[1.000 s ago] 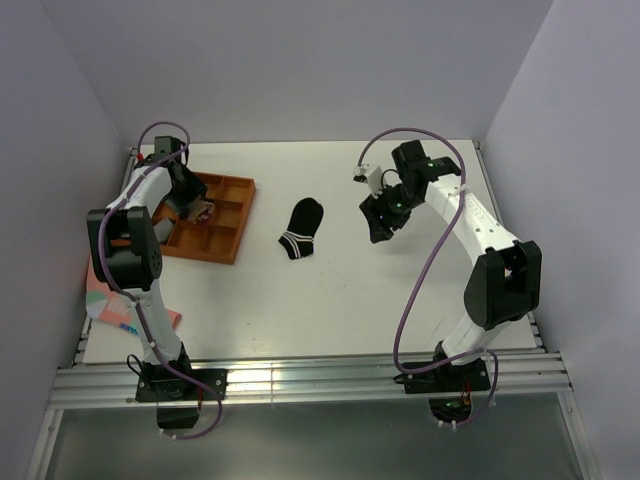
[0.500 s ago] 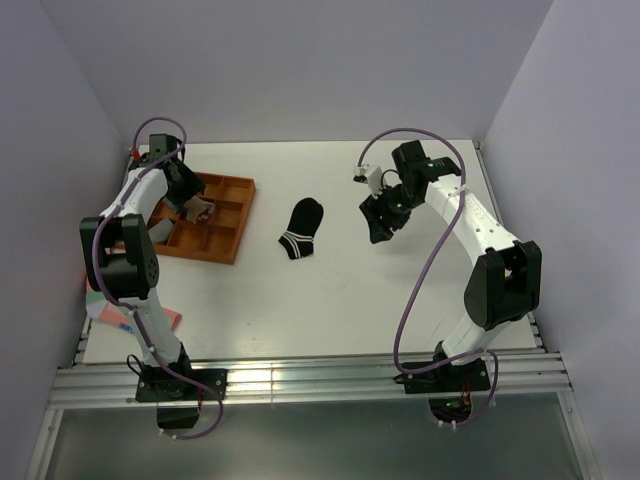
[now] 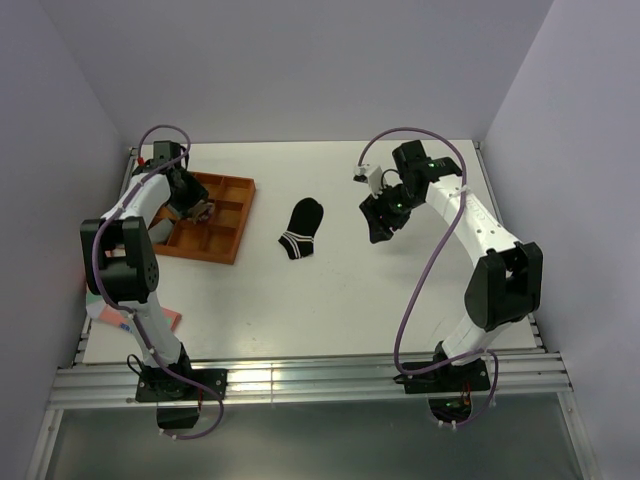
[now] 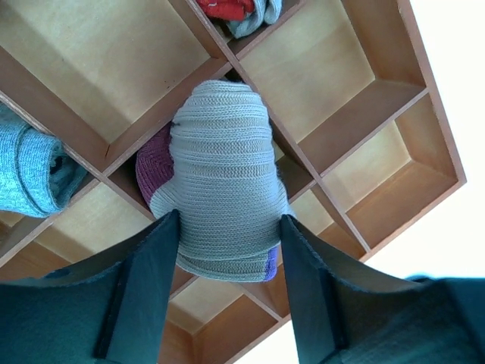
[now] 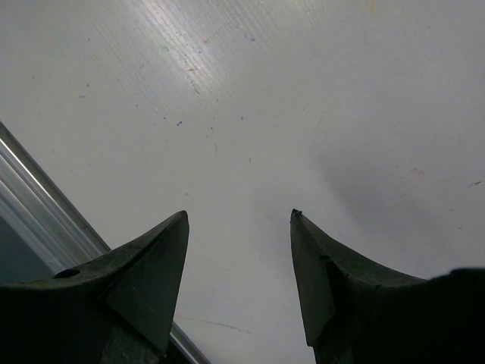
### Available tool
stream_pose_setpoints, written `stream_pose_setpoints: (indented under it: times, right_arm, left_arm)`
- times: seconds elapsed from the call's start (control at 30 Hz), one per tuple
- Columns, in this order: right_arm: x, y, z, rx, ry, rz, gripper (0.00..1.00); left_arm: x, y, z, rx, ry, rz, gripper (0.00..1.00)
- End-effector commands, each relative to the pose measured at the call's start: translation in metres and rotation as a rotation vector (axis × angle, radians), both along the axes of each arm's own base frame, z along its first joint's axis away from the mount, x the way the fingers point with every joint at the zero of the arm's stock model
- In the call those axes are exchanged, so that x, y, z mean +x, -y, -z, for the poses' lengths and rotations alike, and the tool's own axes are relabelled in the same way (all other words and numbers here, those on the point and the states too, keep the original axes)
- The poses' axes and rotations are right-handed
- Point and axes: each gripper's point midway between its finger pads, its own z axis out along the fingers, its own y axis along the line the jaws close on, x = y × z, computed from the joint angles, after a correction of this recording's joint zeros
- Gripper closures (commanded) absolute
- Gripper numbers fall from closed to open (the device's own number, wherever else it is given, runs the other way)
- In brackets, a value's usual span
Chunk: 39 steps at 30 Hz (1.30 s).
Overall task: Roll the socks
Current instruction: Place the sock in the storage box.
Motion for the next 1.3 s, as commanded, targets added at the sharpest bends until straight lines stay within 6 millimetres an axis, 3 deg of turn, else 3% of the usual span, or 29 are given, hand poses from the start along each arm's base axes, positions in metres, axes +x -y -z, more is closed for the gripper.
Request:
stream_pose_setpoints:
  times: [0.0, 0.13, 0.17, 0.27, 0.5, 0.73, 1.03, 1.27]
  right_arm:
    - [-0.006, -0.003, -0.02, 0.028, 0.054, -0.015, 0.37]
    - [-0.007, -0.001, -0.017, 0.02, 0.057, -0.013, 0.37]
    - [-0.007, 0.0, -0.016, 0.016, 0.058, -0.015, 0.37]
    - [-0.007, 0.002, -0.015, 0.006, 0.062, -0.015, 0.37]
    - [-0.007, 0.001, -0.011, 0.009, 0.045, -0.019, 0.37]
    - [-0.005, 0.0, -0.009, 0.009, 0.04, -0.021, 0.37]
    - [0.0, -0.002, -0.016, 0.019, 0.052, -0.018, 0.37]
    - [0.012, -0.008, -0.028, 0.035, 0.066, -0.008, 0.37]
  left_arm:
    - [0.007, 0.003, -0.004, -0.011, 0.03, -0.017, 0.41]
    - [0.009, 0.0, 0.013, 0.001, -0.016, -0.039, 0.61]
    - [0.008, -0.001, 0.016, 0.002, -0.03, -0.043, 0.71]
    - [0.007, 0.0, 0.029, 0.003, -0.063, -0.056, 0.8]
    - [-0.015, 0.001, 0.069, 0.003, -0.201, -0.082, 0.82]
    - [-0.02, 0.011, 0.092, -0.014, -0.249, -0.074, 0.82]
    - [-0.007, 0.029, 0.077, -0.032, -0.197, -0.041, 0.69]
    - [0.008, 0.031, 0.01, -0.027, -0.045, -0.005, 0.49]
